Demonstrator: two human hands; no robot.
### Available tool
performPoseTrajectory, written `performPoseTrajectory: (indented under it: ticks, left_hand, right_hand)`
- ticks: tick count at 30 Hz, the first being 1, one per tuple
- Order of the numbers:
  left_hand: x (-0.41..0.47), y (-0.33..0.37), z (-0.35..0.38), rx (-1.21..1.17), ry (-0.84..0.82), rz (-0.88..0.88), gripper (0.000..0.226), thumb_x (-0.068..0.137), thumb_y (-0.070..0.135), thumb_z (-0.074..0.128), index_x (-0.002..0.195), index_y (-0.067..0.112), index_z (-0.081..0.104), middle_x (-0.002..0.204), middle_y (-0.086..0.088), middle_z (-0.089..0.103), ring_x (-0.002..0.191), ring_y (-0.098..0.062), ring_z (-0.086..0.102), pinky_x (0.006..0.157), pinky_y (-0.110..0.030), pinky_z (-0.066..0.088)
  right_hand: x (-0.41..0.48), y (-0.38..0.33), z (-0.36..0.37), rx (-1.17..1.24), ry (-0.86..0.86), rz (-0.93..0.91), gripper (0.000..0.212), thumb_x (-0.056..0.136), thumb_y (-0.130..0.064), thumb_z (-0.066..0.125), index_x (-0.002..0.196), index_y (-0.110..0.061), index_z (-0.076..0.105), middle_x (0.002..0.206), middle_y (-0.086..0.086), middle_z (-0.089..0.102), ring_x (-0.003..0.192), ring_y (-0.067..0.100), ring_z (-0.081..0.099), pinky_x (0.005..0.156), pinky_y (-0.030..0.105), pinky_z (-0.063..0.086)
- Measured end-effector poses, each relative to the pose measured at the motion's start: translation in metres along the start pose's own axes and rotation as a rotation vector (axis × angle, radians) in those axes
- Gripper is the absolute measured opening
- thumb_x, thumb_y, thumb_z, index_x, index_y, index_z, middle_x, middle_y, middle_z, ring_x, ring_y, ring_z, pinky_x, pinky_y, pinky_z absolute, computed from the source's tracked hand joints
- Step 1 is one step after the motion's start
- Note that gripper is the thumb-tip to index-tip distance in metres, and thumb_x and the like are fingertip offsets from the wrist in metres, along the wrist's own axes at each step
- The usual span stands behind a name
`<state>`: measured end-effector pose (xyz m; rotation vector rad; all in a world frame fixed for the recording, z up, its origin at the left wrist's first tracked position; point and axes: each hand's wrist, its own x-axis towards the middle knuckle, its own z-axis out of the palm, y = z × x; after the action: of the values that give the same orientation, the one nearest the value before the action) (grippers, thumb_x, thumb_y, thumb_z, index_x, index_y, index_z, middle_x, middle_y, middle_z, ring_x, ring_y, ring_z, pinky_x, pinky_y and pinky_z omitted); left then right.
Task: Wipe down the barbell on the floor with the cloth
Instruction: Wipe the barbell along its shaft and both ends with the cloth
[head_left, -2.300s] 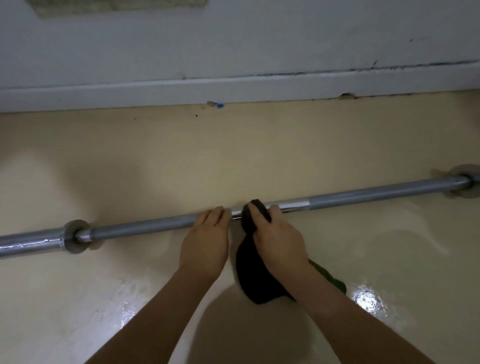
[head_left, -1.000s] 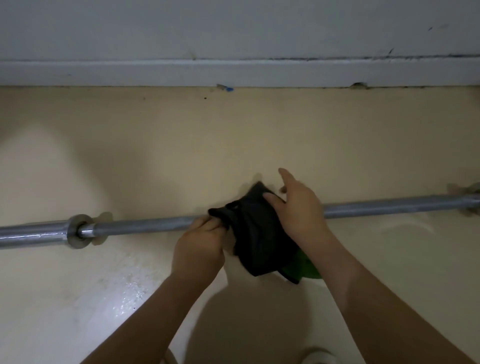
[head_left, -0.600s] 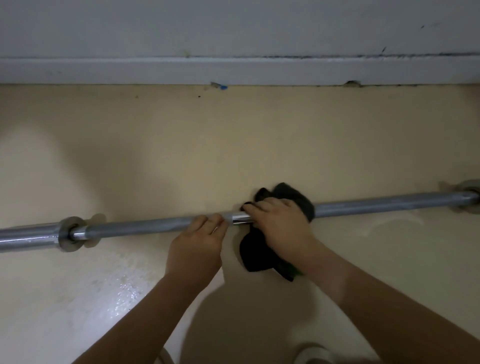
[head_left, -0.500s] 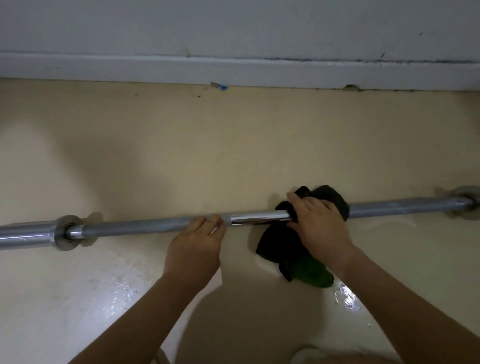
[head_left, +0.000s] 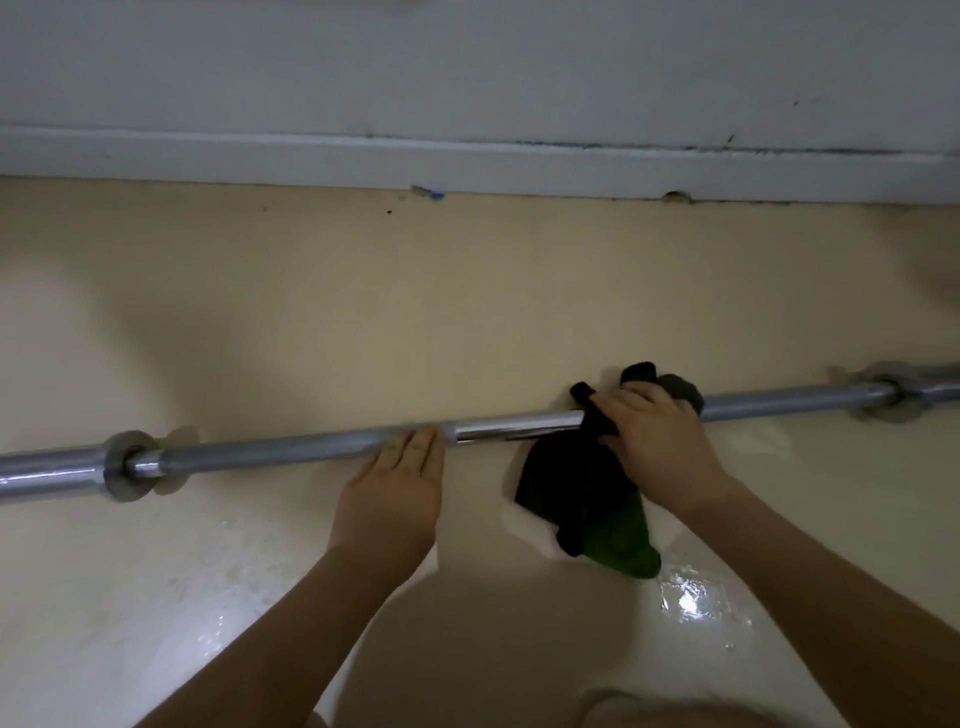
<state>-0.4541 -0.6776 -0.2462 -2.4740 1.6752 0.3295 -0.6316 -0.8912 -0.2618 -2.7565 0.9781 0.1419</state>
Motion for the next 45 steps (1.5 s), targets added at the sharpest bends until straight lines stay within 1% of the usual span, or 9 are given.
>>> performPoseTrajectory:
  ticks: [3, 8, 13, 18, 25, 35, 39, 42, 45]
  left_hand:
    - [0.015, 0.008, -0.010, -0.054, -0.065, -0.068, 0.054, 0.063, 0.001, 0.057, 0.117, -0.004, 0.061, 0.115, -0.017, 0.066, 0.102, -0.032, 0.064, 0.074, -0.039, 0.057]
    - [0.038, -0.004, -0.018, 0.069, -0.147, 0.009, 0.048, 0.090, 0.012, 0.045, 0.137, 0.005, 0.040, 0.138, -0.013, 0.044, 0.124, -0.028, 0.040, 0.100, -0.034, 0.038]
    - [0.064, -0.013, -0.028, 0.118, -0.181, 0.088, 0.029, 0.089, 0.004, 0.043, 0.115, 0.007, 0.057, 0.113, -0.010, 0.059, 0.108, -0.030, 0.050, 0.082, -0.036, 0.046]
    - [0.077, -0.019, -0.035, 0.077, -0.269, 0.166, 0.026, 0.089, 0.010, 0.050, 0.113, 0.012, 0.059, 0.114, -0.008, 0.061, 0.107, -0.028, 0.055, 0.084, -0.036, 0.047]
    - [0.085, -0.023, -0.039, 0.068, -0.201, 0.144, 0.027, 0.091, 0.009, 0.044, 0.113, 0.016, 0.059, 0.114, -0.005, 0.060, 0.110, -0.023, 0.051, 0.084, -0.034, 0.047]
    - [0.069, 0.003, -0.012, 0.114, 0.025, -0.027, 0.034, 0.079, 0.004, 0.047, 0.111, 0.003, 0.059, 0.105, -0.014, 0.060, 0.098, -0.033, 0.053, 0.071, -0.041, 0.051]
    - [0.083, 0.079, -0.012, 0.009, 0.172, 0.055, 0.045, 0.083, 0.012, 0.036, 0.123, 0.004, 0.055, 0.114, -0.017, 0.062, 0.101, -0.035, 0.057, 0.078, -0.044, 0.052]
    - [0.089, 0.107, -0.001, -0.045, 0.113, -0.061, 0.055, 0.084, 0.010, 0.057, 0.136, 0.002, 0.041, 0.128, -0.022, 0.052, 0.118, -0.041, 0.047, 0.099, -0.049, 0.042]
    - [0.075, 0.106, 0.008, -0.002, 0.052, -0.043, 0.073, 0.067, -0.002, 0.068, 0.136, -0.002, 0.043, 0.128, -0.025, 0.053, 0.118, -0.044, 0.050, 0.090, -0.051, 0.050]
  right_hand:
    - [0.014, -0.047, 0.008, -0.024, -0.008, -0.028, 0.040, 0.085, -0.015, 0.056, 0.125, -0.020, 0.053, 0.121, 0.000, 0.061, 0.117, 0.024, 0.050, 0.096, 0.043, 0.031]
    - [0.044, -0.146, 0.023, 0.167, -0.049, -0.219, 0.033, 0.091, -0.021, 0.047, 0.123, -0.019, 0.055, 0.121, 0.000, 0.062, 0.114, 0.021, 0.054, 0.097, 0.040, 0.032]
    - [0.008, -0.046, 0.001, -0.065, 0.083, -0.058, 0.042, 0.077, -0.017, 0.073, 0.118, -0.018, 0.064, 0.115, 0.001, 0.069, 0.110, 0.034, 0.060, 0.082, 0.042, 0.053]
    - [0.024, -0.011, -0.043, 0.177, -0.142, 0.308, 0.037, 0.095, -0.006, 0.046, 0.126, -0.021, 0.059, 0.111, 0.011, 0.061, 0.105, 0.028, 0.056, 0.079, 0.014, 0.031]
    - [0.026, -0.072, -0.007, -0.059, -0.145, -0.221, 0.056, 0.089, -0.016, 0.052, 0.142, -0.016, 0.036, 0.144, 0.005, 0.045, 0.123, 0.032, 0.042, 0.092, 0.048, 0.047]
    - [0.019, 0.043, -0.001, -0.031, 0.074, 0.104, 0.045, 0.085, -0.009, 0.050, 0.129, -0.015, 0.053, 0.129, 0.005, 0.057, 0.118, 0.032, 0.042, 0.095, 0.045, 0.045]
    - [0.024, 0.015, 0.011, -0.026, 0.144, -0.086, 0.041, 0.080, -0.011, 0.054, 0.121, -0.012, 0.058, 0.117, 0.005, 0.064, 0.104, 0.034, 0.052, 0.075, 0.046, 0.052]
    - [0.019, 0.043, 0.009, -0.015, 0.152, -0.197, 0.054, 0.072, -0.010, 0.068, 0.125, -0.015, 0.058, 0.119, 0.003, 0.064, 0.104, 0.031, 0.056, 0.074, 0.042, 0.055]
    - [0.008, 0.103, 0.002, -0.043, 0.194, -0.139, 0.051, 0.067, -0.003, 0.069, 0.117, -0.014, 0.064, 0.114, 0.006, 0.067, 0.098, 0.032, 0.059, 0.068, 0.039, 0.057]
